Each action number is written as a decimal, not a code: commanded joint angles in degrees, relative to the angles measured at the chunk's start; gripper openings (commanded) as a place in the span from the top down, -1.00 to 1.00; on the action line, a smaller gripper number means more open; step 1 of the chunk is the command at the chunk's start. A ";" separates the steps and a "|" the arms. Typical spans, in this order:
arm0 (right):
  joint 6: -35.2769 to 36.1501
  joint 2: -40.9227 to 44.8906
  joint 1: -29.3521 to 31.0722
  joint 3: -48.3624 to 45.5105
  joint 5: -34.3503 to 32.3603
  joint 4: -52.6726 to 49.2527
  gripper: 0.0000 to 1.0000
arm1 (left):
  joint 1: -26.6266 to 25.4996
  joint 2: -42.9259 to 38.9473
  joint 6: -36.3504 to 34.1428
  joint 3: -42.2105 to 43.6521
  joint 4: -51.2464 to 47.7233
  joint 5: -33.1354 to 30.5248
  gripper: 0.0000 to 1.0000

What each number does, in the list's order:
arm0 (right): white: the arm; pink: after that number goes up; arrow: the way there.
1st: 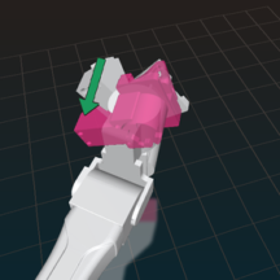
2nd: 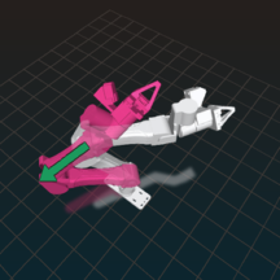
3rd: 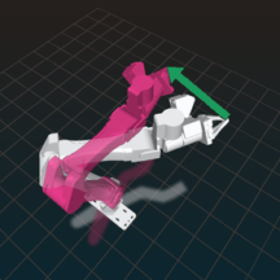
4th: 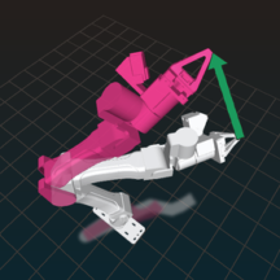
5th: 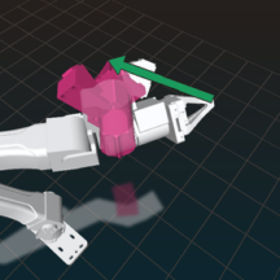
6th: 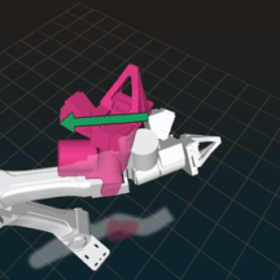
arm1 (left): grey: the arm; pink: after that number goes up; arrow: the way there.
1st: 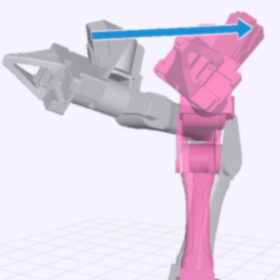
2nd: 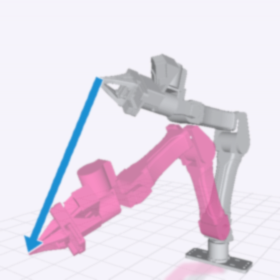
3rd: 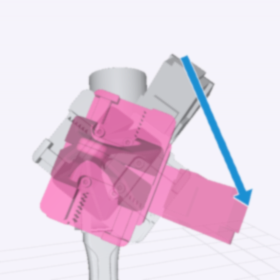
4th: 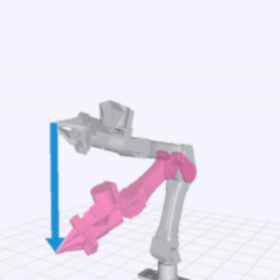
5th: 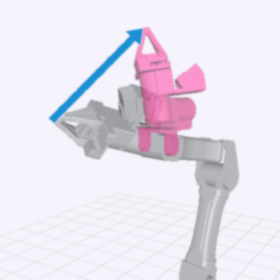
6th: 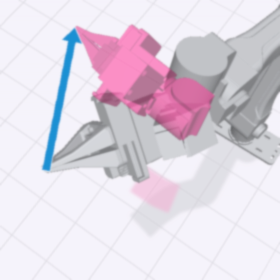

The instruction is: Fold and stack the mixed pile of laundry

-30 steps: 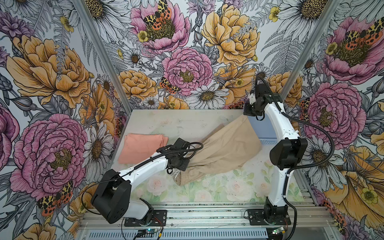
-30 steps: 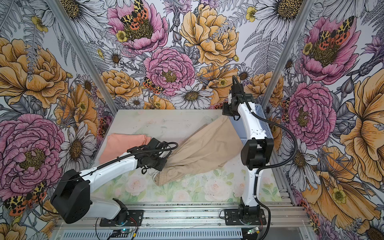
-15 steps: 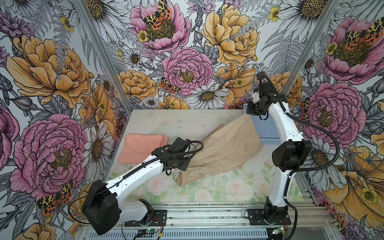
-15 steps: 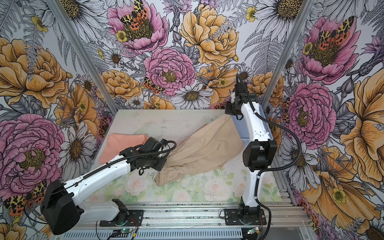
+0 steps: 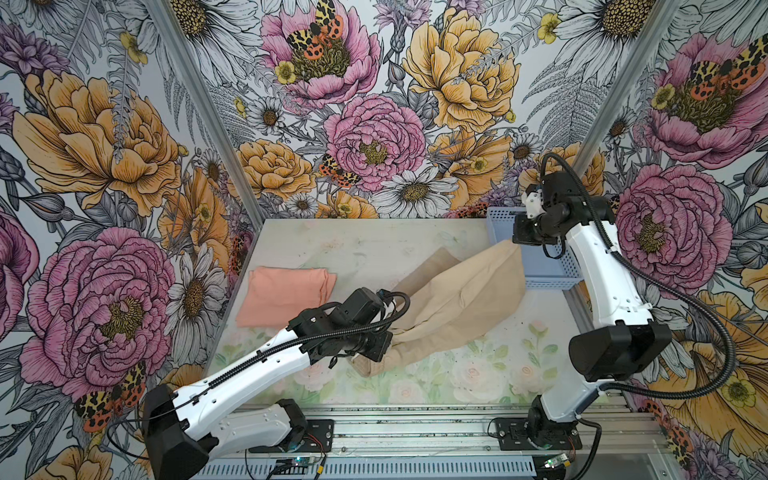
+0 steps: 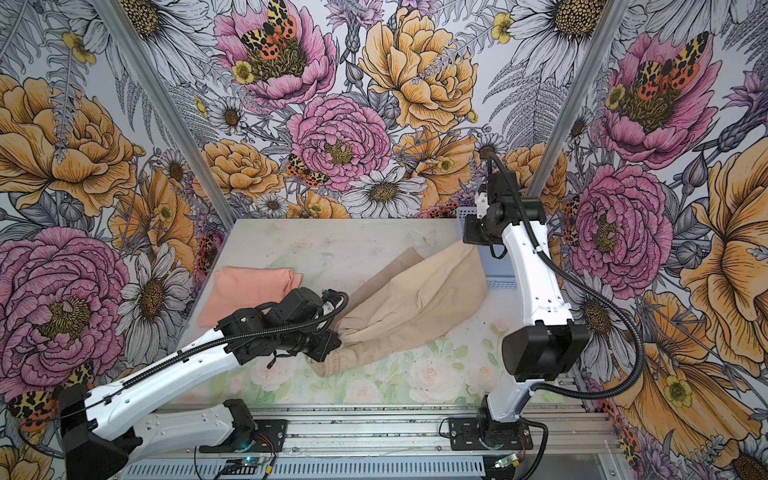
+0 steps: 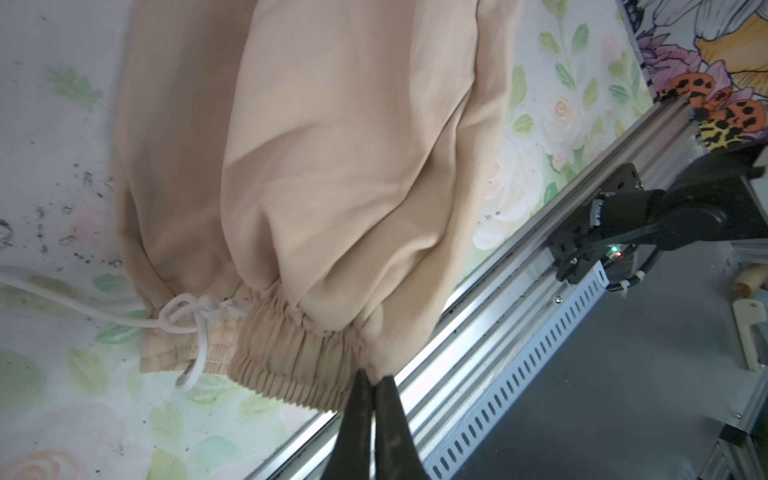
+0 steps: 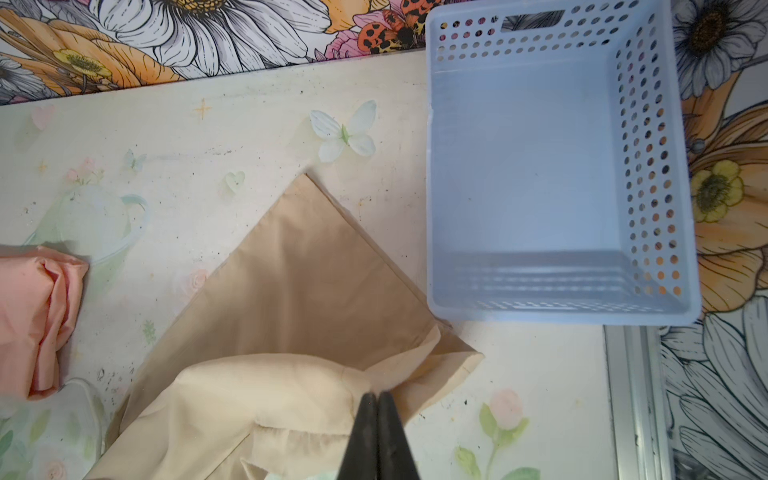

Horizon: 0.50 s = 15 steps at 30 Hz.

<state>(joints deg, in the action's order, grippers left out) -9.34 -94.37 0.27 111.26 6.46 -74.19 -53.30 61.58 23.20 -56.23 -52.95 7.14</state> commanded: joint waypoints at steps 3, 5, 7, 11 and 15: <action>0.58 7.40 -0.95 -3.36 -2.80 -1.57 1.00 | -6.38 -4.08 11.07 2.47 -0.58 1.47 1.00; 0.10 9.19 -0.89 -3.84 -3.04 -2.13 1.00 | -8.54 -4.99 13.36 3.39 -0.21 1.22 1.00; -0.60 9.90 -0.88 -3.27 -2.17 -2.26 1.00 | -9.92 -5.95 15.60 4.84 0.71 1.06 1.00; -1.46 4.42 2.54 4.30 -2.08 -2.42 1.00 | -9.80 -9.08 20.74 9.62 3.64 0.03 1.00; -1.31 -8.39 7.32 15.83 -3.09 -3.32 1.00 | -5.39 -12.86 24.86 14.35 4.76 -0.26 1.00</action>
<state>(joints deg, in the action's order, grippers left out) -10.02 -94.80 5.13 121.71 4.32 -78.15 -61.34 51.20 42.68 -44.27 -50.41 7.40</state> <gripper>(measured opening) 0.050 0.045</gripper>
